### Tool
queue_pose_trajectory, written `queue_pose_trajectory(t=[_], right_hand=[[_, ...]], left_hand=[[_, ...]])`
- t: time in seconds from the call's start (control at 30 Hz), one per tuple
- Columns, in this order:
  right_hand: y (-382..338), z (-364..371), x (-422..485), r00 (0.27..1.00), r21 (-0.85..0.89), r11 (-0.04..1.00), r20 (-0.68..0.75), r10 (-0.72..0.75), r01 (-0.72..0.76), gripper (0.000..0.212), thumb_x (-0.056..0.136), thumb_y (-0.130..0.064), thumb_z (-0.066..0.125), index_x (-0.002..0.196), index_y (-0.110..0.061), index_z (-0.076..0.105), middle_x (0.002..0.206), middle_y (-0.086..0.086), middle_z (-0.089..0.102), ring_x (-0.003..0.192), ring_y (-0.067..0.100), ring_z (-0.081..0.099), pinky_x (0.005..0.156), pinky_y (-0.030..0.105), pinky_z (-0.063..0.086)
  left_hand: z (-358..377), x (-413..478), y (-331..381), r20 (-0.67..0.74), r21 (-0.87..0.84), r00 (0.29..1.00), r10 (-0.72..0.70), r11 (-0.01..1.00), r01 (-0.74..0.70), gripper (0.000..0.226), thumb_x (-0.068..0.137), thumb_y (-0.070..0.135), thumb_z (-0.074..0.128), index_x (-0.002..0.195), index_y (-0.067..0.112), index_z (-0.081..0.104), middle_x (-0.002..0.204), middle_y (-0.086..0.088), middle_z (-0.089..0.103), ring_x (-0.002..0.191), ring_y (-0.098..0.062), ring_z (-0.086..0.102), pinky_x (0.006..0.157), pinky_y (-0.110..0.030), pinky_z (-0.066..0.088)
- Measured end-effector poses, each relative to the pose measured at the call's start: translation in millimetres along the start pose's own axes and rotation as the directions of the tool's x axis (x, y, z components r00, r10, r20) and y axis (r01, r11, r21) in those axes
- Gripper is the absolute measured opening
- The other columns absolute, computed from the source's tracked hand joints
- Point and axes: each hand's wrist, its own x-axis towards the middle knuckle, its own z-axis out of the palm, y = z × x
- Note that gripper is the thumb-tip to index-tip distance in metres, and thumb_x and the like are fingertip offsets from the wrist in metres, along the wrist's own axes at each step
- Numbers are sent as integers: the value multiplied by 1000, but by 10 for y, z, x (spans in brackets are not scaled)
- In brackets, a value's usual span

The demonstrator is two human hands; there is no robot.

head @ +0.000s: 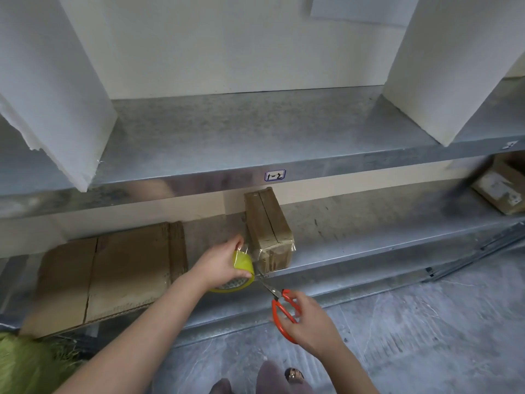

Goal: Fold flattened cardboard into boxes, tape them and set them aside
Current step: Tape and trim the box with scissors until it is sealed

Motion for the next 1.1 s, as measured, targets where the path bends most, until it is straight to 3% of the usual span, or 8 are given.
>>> queue_pose_trajectory(t=[0.13,0.27,0.37,0.53,0.63,0.83,1.0,1.1], right_hand=[[472,-358,27,958,-273,960,-251,-137,65,48,74,-74,45,114,-49,49,112,-27,53,105,0,54,86,35,47],[825,-719,322,924,-290,957,-368,-103,-9,43,78,-57,62,117,-42,54,117,-21,55,111,9,54,83,38,43],[897,-911,640,915,-281,960,-391,-98,-17,44,81,-51,65,121,-36,53,119,-14,56,111,16,56,84,41,44],[793,-1044,1260,950,-307,952,-292,-109,15,47,84,-49,64,123,-28,50,121,-5,57,116,20,54,86,40,41],[736,-1050,1552,960,-359,930,-226,-168,78,47,85,-42,65,126,-24,51,123,1,55,118,23,51,85,40,41],[876,-999,1796,973,-465,873,-93,-213,147,43,90,-44,56,131,-33,53,134,-2,48,122,23,43,88,41,42],[824,-1027,1429,879,-349,853,-139,-457,388,51,90,-52,37,131,-26,54,138,-2,50,128,22,45,95,45,44],[547,-1030,1067,807,-195,809,-112,-580,554,49,95,-53,35,138,-34,49,144,-8,44,136,13,35,109,36,34]], left_hand=[[9,13,8,-4,-12,1000,-29,1000,29,74,68,48,81,124,19,40,125,-2,56,104,-20,55,78,-28,43],[43,30,10,-58,-18,994,-88,996,87,70,65,47,83,115,20,41,108,-1,59,86,-19,54,66,-27,35],[73,34,57,-86,-46,989,-120,992,116,71,65,46,84,116,19,42,108,2,59,90,-21,58,68,-28,40],[130,49,150,-132,-63,973,-190,981,183,68,64,46,84,110,21,40,97,5,55,80,-18,55,64,-28,35],[170,60,187,-138,-70,962,-237,971,229,71,62,49,84,112,22,41,103,4,58,88,-20,59,70,-29,44],[245,19,299,-168,-91,941,-294,955,282,71,63,49,84,112,23,40,100,7,54,84,-16,54,68,-28,40],[290,-5,310,-174,-99,938,-299,953,286,69,61,51,84,108,25,40,102,4,58,88,-17,57,70,-30,43],[280,-11,364,-190,-109,937,-292,955,275,66,61,49,85,103,27,39,95,6,56,81,-15,55,64,-28,38]])
